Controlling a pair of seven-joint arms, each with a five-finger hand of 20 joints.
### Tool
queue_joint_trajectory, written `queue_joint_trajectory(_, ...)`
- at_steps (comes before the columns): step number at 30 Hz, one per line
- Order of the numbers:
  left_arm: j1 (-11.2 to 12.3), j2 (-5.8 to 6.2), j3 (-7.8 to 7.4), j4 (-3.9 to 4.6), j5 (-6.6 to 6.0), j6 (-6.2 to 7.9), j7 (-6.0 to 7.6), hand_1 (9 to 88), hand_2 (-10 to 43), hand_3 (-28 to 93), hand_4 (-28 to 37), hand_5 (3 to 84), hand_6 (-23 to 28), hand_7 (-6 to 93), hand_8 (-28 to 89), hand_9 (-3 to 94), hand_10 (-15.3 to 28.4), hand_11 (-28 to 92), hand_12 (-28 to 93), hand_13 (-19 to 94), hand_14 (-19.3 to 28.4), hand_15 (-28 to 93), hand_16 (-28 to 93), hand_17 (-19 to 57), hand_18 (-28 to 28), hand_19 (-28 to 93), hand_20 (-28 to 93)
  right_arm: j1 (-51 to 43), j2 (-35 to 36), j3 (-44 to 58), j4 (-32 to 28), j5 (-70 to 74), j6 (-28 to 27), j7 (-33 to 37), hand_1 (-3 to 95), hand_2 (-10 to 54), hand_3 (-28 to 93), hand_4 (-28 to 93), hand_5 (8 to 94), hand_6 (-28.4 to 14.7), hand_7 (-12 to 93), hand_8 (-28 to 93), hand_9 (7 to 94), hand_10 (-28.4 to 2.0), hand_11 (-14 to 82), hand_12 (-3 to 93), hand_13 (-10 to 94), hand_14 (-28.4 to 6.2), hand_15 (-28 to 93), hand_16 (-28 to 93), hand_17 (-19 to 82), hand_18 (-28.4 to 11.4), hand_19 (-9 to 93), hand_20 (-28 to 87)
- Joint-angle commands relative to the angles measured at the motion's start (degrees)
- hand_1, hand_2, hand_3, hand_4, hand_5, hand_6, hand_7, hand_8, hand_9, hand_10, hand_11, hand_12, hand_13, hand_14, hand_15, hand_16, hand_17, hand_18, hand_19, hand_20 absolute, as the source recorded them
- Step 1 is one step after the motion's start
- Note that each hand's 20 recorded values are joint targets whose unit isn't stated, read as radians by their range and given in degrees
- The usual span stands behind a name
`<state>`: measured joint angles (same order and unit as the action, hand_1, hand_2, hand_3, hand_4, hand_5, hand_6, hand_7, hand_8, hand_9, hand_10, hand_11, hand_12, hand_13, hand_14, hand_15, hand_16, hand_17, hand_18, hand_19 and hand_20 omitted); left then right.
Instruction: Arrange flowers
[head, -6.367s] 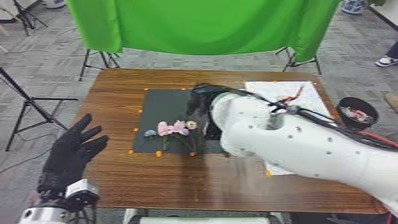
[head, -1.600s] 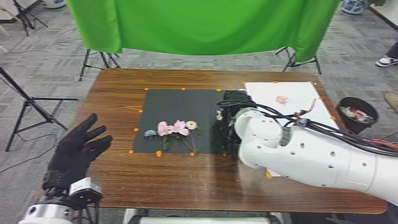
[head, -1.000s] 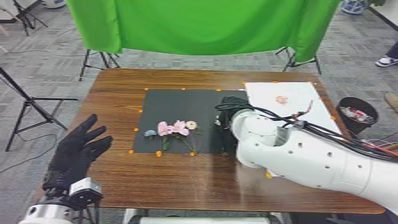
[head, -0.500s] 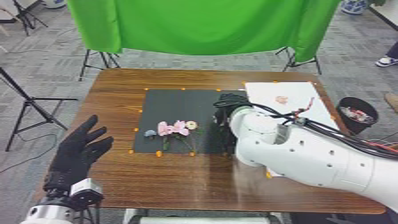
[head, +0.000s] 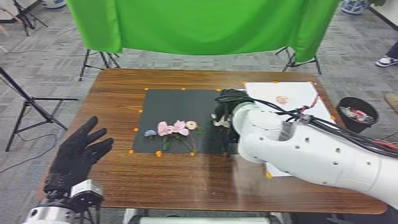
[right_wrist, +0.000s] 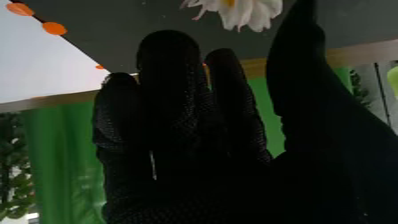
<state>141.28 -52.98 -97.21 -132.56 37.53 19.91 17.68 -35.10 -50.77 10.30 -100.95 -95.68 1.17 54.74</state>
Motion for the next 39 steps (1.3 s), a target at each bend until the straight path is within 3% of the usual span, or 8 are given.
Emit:
queue_joint_trajectory(1, 0.2, 0.28, 0.36, -0.42, -0.13, 0.31, 0.15, 29.7, 7.6, 63, -20.6, 33.1, 8.1, 7.3, -7, 27.0, 18.1, 23, 11, 20, 27.5, 57, -13, -6.6, 28.4, 58, -2, 6.6, 6.0, 2.0, 3.1, 3.8, 0.3, -3.5, 38.1, -6.9, 79, -24, 56.8, -3.7, 14, -10, 62.8, -16.2, 18.4, 14.7, 71, -9.6, 68, 12, 48, -16.4, 93, 16)
queue_joint_trajectory(11, 0.4, 1.87, 0.95, -0.38, -1.39, 1.17, 1.75, 29.7, 7.6, 63, -20.8, 33.1, 8.1, 7.2, -7, 27.0, 18.1, 23, 11, 20, 27.5, 57, -12, -6.6, 28.4, 58, -2, 9.8, 11.1, 2.1, 9.3, 9.0, -5.5, -6.2, 22.9, 1.4, 76, -25, 48.7, -4.5, 12, -10, 49.8, -18.6, 10.1, 14.2, 64, -12.6, 70, 11, 43, -17.5, 93, 14)
queue_joint_trajectory(17, -0.7, 0.96, 1.4, -0.07, -0.64, 0.33, 0.54, 29.8, 7.6, 63, -20.6, 33.2, 8.1, 7.3, -7, 27.0, 18.2, 24, 11, 20, 27.6, 57, -12, -6.5, 28.4, 58, -2, 8.0, 10.7, 2.6, 12.1, 7.3, -8.9, -5.1, 23.0, 0.4, 77, -25, 46.4, -3.9, 12, -9, 46.9, -18.4, 8.3, 14.5, 63, -13.0, 71, 10, 42, -17.7, 93, 12)
queue_joint_trajectory(19, -0.7, 1.6, 1.79, -0.05, -1.32, 0.88, 1.49, 29.8, 7.6, 63, -20.6, 33.1, 8.1, 7.3, -7, 27.0, 18.2, 24, 11, 20, 27.5, 57, -12, -6.5, 28.4, 58, -2, 6.5, 10.1, 4.3, 13.2, 7.0, -10.1, -4.9, 24.1, -0.1, 78, -25, 45.9, -3.5, 12, -9, 46.6, -18.2, 8.2, 14.6, 63, -12.9, 71, 10, 42, -17.7, 93, 12)
queue_joint_trajectory(26, -0.8, 1.43, 1.79, 0.04, -1.34, 0.82, 1.7, 29.8, 7.6, 63, -20.6, 33.1, 8.0, 7.3, -7, 27.0, 18.1, 23, 11, 20, 27.5, 57, -12, -6.5, 28.4, 58, -2, 4.6, 8.6, 7.0, 16.6, 7.3, -14.2, -4.2, 26.8, 0.1, 80, -25, 42.8, -1.6, 12, -10, 45.6, -17.7, 8.2, 14.8, 62, -12.7, 72, 9, 41, -17.5, 93, 12)
queue_joint_trajectory(28, -0.8, 0.51, 1.59, -0.01, -0.75, 0.33, 0.91, 29.8, 7.6, 63, -20.6, 33.1, 8.0, 7.3, -7, 27.0, 18.2, 23, 11, 20, 27.5, 57, -12, -6.6, 28.4, 58, -1, 3.6, 8.3, 8.3, 17.4, 7.2, -15.3, -3.5, 26.9, -0.1, 81, -25, 41.4, -1.0, 12, -10, 45.0, -17.7, 7.9, 14.7, 62, -12.6, 72, 9, 41, -17.4, 93, 12)
queue_joint_trajectory(35, -0.6, 0.79, 1.74, 0.11, -1.16, 0.47, 1.63, 29.9, 7.6, 63, -20.6, 33.2, 8.1, 7.3, -7, 27.1, 18.1, 24, 11, 20, 27.5, 57, -12, -6.5, 28.4, 58, -1, 2.5, 8.7, 9.5, 18.5, 8.7, -15.8, -3.0, 27.3, 0.0, 81, -26, 40.3, -0.4, 12, -10, 44.4, -17.9, 7.5, 14.7, 61, -12.9, 72, 9, 41, -17.4, 93, 12)
queue_joint_trajectory(39, -1.0, -0.02, 1.63, 0.13, -0.53, -0.09, 0.62, 29.9, 7.6, 63, -20.6, 33.2, 8.1, 7.3, -7, 27.1, 18.2, 24, 11, 20, 27.5, 57, -12, -6.6, 28.4, 58, -1, 2.2, 8.3, 9.4, 19.2, 7.8, -15.9, -3.0, 28.3, 0.2, 81, -26, 40.4, 0.1, 12, -10, 44.6, -17.3, 7.6, 14.7, 61, -12.8, 72, 9, 41, -17.4, 93, 12)
